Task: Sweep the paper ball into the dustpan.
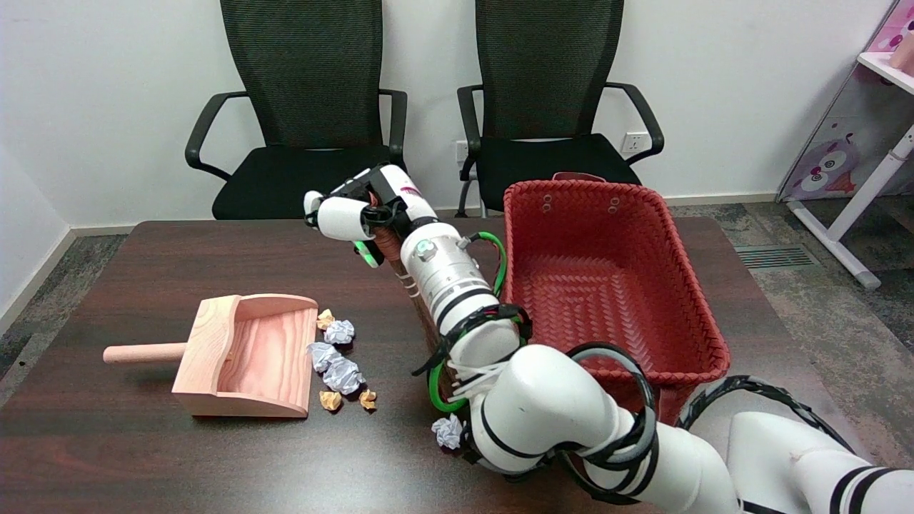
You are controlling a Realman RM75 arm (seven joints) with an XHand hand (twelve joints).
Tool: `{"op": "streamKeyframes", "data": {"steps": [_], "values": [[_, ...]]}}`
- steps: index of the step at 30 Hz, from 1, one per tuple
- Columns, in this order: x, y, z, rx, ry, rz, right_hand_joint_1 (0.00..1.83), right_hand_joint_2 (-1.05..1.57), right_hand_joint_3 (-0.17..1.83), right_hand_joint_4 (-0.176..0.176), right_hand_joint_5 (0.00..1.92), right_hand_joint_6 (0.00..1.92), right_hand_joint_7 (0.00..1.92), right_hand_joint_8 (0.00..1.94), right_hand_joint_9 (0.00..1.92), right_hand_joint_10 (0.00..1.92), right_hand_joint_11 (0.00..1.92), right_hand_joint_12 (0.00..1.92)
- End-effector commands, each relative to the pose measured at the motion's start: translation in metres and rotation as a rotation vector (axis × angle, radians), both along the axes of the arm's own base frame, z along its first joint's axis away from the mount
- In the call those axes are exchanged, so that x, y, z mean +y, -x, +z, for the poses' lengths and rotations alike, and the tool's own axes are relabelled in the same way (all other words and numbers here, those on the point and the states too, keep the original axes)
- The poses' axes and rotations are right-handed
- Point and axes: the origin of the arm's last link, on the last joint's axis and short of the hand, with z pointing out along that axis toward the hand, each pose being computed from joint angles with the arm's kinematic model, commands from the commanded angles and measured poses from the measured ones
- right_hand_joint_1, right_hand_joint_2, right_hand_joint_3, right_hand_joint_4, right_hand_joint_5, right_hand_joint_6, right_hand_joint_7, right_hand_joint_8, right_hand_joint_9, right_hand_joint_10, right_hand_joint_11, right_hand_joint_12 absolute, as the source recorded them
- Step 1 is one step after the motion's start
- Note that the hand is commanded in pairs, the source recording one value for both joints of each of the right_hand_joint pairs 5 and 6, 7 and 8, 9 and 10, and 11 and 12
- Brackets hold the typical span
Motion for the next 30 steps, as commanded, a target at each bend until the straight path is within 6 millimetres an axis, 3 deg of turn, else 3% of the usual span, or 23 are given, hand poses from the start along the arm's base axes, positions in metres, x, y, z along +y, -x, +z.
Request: {"op": "streamKeyframes", "data": {"steps": [1, 13, 30], "values": [[0.005, 0.005, -0.006, 0.053, -0.030, 0.009, 1.03, 1.57, 1.29, 0.176, 1.92, 1.92, 1.92, 1.92, 1.92, 1.92, 1.92, 1.92], [-0.019, 0.010, -0.032, 0.073, -0.090, 0.024, 1.03, 1.57, 1.37, 0.176, 1.92, 1.92, 1.92, 1.92, 1.92, 1.92, 1.92, 1.92], [-0.017, 0.029, -0.068, 0.018, -0.092, 0.056, 1.01, 1.57, 1.46, 0.176, 1.92, 1.92, 1.92, 1.92, 1.92, 1.92, 1.92, 1.92]]}}
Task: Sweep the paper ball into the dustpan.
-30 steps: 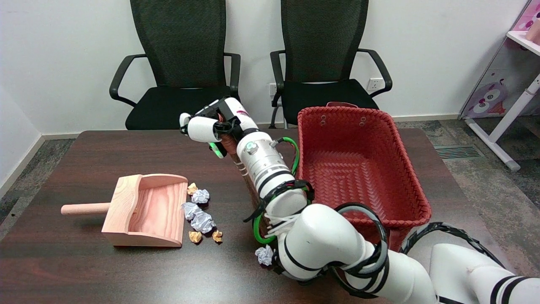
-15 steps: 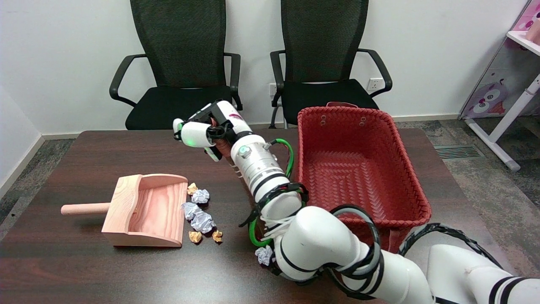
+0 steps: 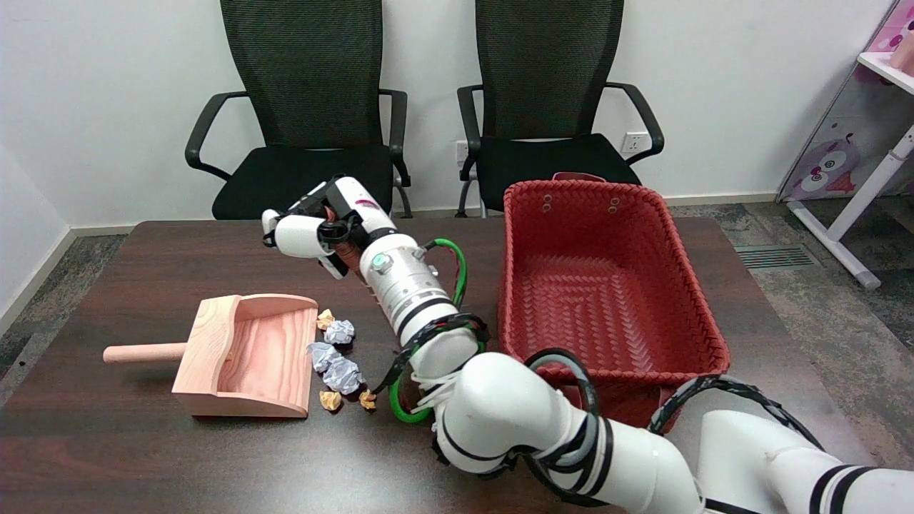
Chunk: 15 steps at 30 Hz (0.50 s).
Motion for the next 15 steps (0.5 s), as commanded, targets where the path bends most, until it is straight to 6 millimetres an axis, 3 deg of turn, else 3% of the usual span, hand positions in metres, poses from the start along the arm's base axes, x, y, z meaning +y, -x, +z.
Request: {"op": "streamKeyframes", "data": {"steps": [1, 15], "values": [[-0.004, 0.016, -0.035, -0.029, -0.014, 0.035, 1.01, 1.57, 1.46, 0.176, 1.92, 1.92, 1.92, 1.92, 1.92, 1.92, 1.92, 1.92], [-0.008, 0.025, -0.045, -0.041, -0.016, 0.061, 1.00, 1.57, 1.50, 0.176, 1.92, 1.92, 1.92, 1.92, 1.92, 1.92, 1.92, 1.92]]}}
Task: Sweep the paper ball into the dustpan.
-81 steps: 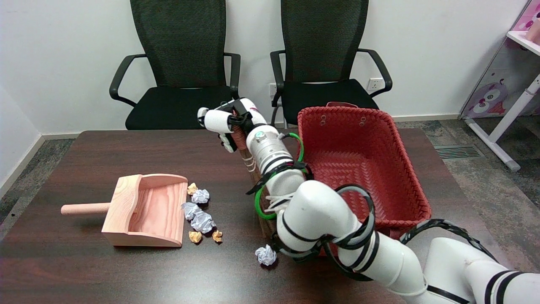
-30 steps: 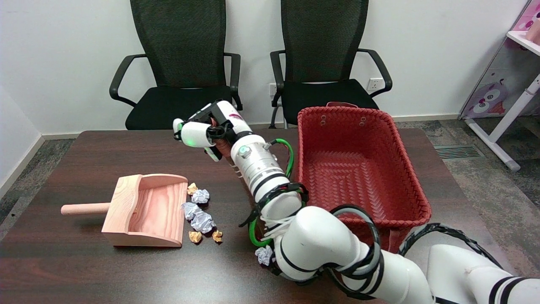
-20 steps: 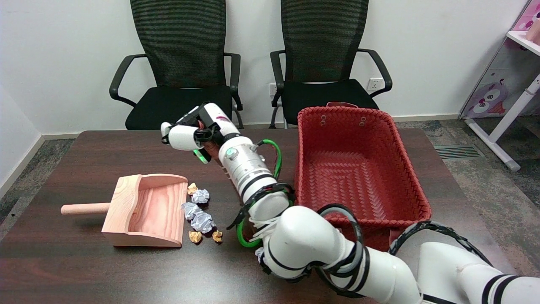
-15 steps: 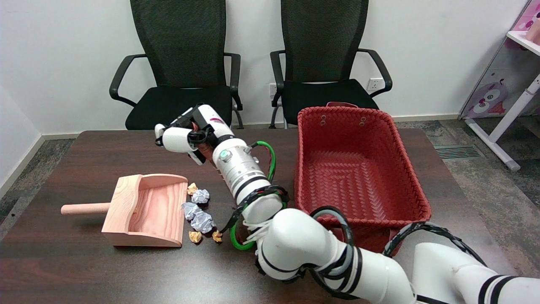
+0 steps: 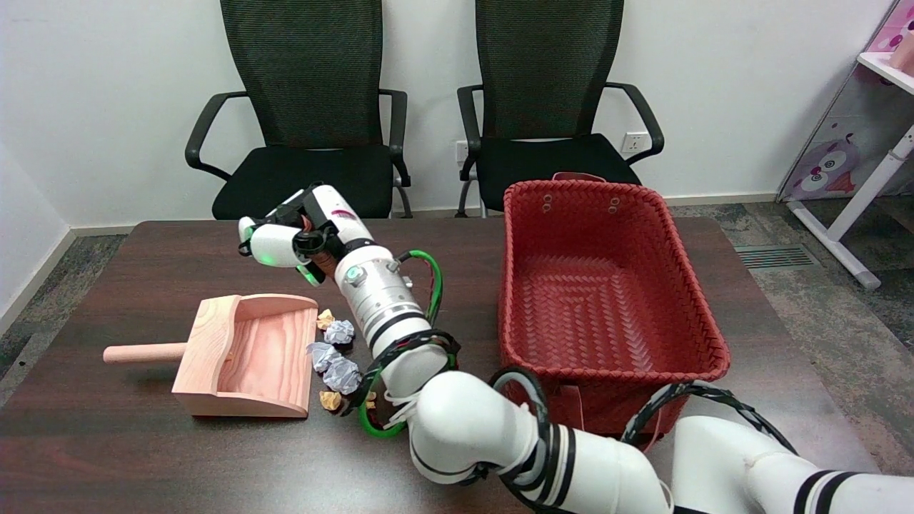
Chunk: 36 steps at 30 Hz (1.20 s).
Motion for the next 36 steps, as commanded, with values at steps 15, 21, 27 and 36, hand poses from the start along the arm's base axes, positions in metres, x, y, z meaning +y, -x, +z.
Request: {"op": "streamKeyframes", "data": {"steps": [15, 21, 27, 36], "values": [[-0.004, 0.024, -0.035, -0.067, -0.028, 0.045, 1.00, 1.57, 1.51, 0.176, 1.92, 1.92, 1.92, 1.92, 1.92, 1.92, 1.92, 1.92], [-0.002, 0.026, -0.039, -0.145, -0.054, 0.054, 1.00, 1.57, 1.49, 0.176, 1.92, 1.92, 1.92, 1.92, 1.92, 1.92, 1.92, 1.92], [0.000, 0.029, -0.042, -0.173, -0.068, 0.053, 0.99, 1.57, 1.48, 0.176, 1.92, 1.92, 1.92, 1.92, 1.92, 1.92, 1.92, 1.92], [0.002, 0.037, -0.045, -0.283, -0.086, 0.018, 0.98, 1.57, 1.47, 0.176, 1.92, 1.92, 1.92, 1.92, 1.92, 1.92, 1.92, 1.92]]}}
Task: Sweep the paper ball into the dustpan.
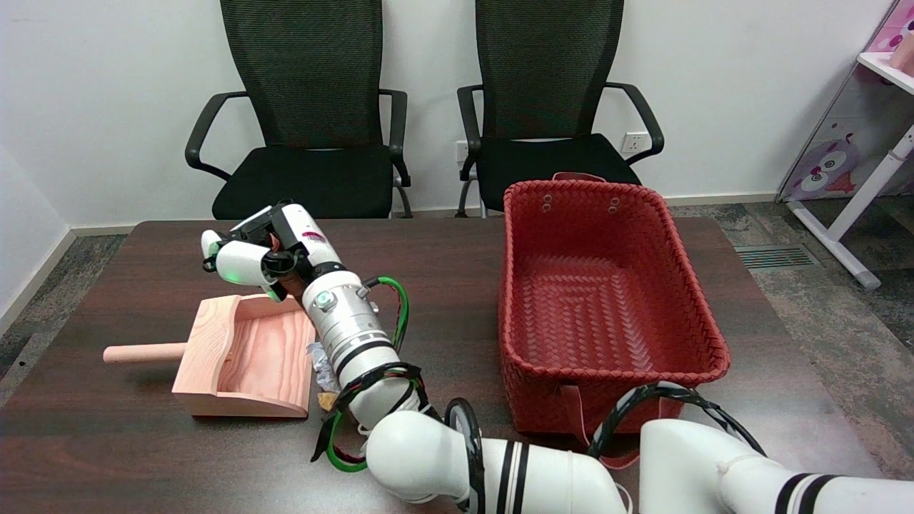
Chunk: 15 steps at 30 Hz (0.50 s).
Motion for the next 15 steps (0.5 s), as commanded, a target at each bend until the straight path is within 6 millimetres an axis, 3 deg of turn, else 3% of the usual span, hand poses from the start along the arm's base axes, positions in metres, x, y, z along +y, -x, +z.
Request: {"op": "streamKeyframes", "data": {"steps": [1, 10, 15], "values": [[0.004, 0.013, -0.011, -0.167, -0.049, -0.030, 0.98, 1.57, 1.47, 0.176, 1.92, 1.92, 1.92, 1.92, 1.92, 1.92, 1.92, 1.92], [-0.003, 0.018, -0.013, -0.270, -0.045, -0.068, 0.98, 1.57, 1.44, 0.176, 1.92, 1.92, 1.92, 1.92, 1.92, 1.92, 1.92, 1.92], [-0.009, 0.018, -0.009, -0.327, -0.042, -0.073, 0.99, 1.57, 1.31, 0.176, 1.92, 1.92, 1.92, 1.92, 1.92, 1.92, 1.92, 1.92]]}}
